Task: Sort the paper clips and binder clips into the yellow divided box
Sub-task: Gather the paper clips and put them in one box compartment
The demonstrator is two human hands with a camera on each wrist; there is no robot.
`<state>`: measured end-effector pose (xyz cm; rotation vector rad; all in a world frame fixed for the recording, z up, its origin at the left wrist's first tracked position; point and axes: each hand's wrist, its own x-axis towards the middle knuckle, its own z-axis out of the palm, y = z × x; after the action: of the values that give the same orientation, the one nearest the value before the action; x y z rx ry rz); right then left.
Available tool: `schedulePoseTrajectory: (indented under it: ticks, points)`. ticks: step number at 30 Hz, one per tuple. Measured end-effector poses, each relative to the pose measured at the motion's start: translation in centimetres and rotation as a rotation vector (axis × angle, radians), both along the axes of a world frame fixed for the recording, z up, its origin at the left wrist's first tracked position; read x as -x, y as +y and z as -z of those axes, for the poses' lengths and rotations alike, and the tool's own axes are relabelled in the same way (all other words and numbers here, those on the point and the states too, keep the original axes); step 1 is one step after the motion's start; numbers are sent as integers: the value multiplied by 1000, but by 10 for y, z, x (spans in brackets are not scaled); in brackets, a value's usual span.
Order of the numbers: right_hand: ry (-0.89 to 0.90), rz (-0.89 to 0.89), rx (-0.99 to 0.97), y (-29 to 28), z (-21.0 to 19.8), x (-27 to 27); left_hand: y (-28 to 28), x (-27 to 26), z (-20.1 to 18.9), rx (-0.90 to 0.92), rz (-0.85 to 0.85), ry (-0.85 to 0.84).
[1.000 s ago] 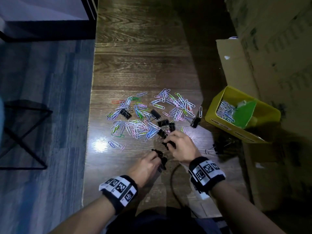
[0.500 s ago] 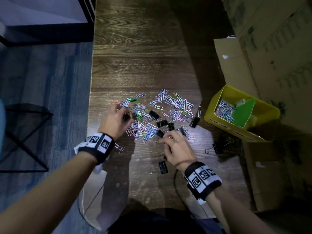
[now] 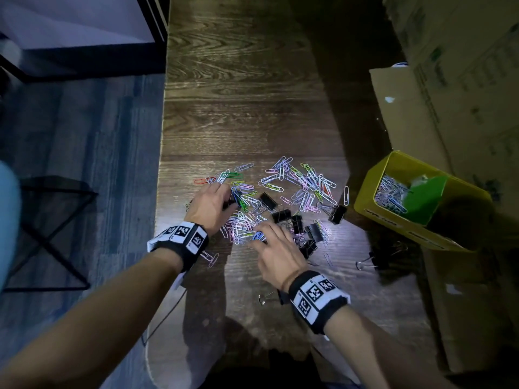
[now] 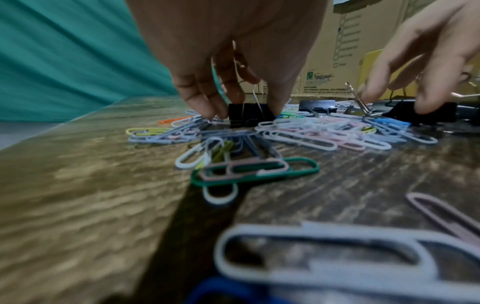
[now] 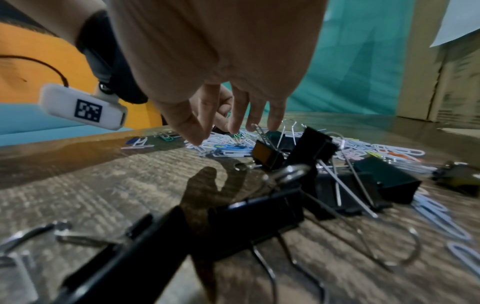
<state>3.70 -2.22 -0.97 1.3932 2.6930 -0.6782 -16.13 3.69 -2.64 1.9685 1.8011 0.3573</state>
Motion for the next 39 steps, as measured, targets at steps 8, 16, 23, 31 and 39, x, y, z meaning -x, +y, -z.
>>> schedulePoseTrajectory:
  ticks: [8, 16, 23, 31, 39]
  points:
    - [-17, 144, -79, 7, 4, -8, 55, 29, -22, -117, -181, -43]
    - [-195, 94, -34, 50, -3, 1, 87, 29, -18, -95, 91, 245]
    - [-330, 164, -49, 59, -1, -12, 50, 7, 23, 258, 394, 381]
    - [-159, 155, -88, 38, -5, -13, -35, 6, 19, 232, 416, 261]
    - [-97, -102, 123, 15, -3, 26, -34, 29, 19, 243, -94, 160]
